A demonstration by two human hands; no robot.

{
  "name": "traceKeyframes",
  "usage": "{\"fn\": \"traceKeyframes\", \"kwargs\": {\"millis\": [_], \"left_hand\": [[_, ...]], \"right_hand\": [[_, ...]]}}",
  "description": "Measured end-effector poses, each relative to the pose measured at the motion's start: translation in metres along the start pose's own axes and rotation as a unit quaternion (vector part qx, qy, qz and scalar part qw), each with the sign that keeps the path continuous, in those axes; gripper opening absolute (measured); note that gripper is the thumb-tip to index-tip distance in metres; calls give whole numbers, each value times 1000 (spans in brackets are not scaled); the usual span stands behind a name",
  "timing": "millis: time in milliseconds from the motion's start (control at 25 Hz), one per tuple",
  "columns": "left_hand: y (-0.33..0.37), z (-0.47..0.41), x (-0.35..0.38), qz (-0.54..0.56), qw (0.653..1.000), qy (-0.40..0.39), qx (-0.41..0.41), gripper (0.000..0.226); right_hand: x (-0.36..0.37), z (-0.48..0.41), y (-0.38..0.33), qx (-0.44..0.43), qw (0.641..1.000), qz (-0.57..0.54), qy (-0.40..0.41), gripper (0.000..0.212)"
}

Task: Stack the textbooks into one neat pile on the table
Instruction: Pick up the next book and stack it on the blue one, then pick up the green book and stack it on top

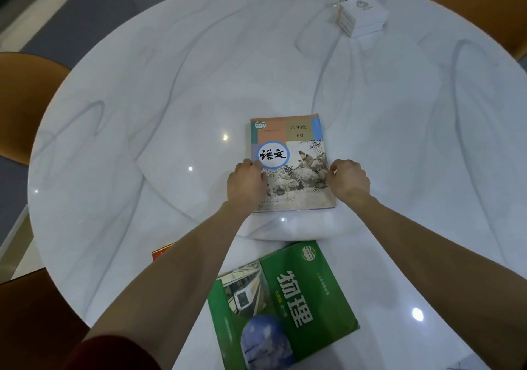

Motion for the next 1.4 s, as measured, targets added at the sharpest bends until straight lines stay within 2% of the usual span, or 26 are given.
{"fn": "traceKeyframes", "kwargs": {"millis": [240,520,800,1000,1120,1240,1320,1400], "left_hand": [[17,43,-1,-79,991,-12,106,28],[28,101,23,-94,981,-51,162,34],[2,148,49,-98,977,-82,171,32],[-21,161,66,-77,977,-137,141,38],[-30,165,76,-66,976,-169,124,44],[-34,164,78,-47,977,-174,109,49],[-35,163,79,-44,977,-179,109,51],[-35,160,80,-34,977,-186,97,52]], "right_hand": [[2,65,2,-77,995,59,0,29],[23,147,19,-80,995,63,-14,31],[54,224,52,0,998,28,-48,28],[79,273,72,118,987,-100,-49,26],[99,299,87,254,944,-207,-49,28],[123,324,86,393,848,-352,-45,25],[133,332,78,432,808,-399,-38,23],[137,332,69,445,791,-419,-33,24]]}}
Point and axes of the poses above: each hand's wrist, its own z-axis away from the middle knuckle, its own x-axis out of the palm, y = z × x, the point moved 5 cm from there along -z, towards the middle knuckle, and after that the axes turned 4 degrees about -z, right-handed, at the moved point
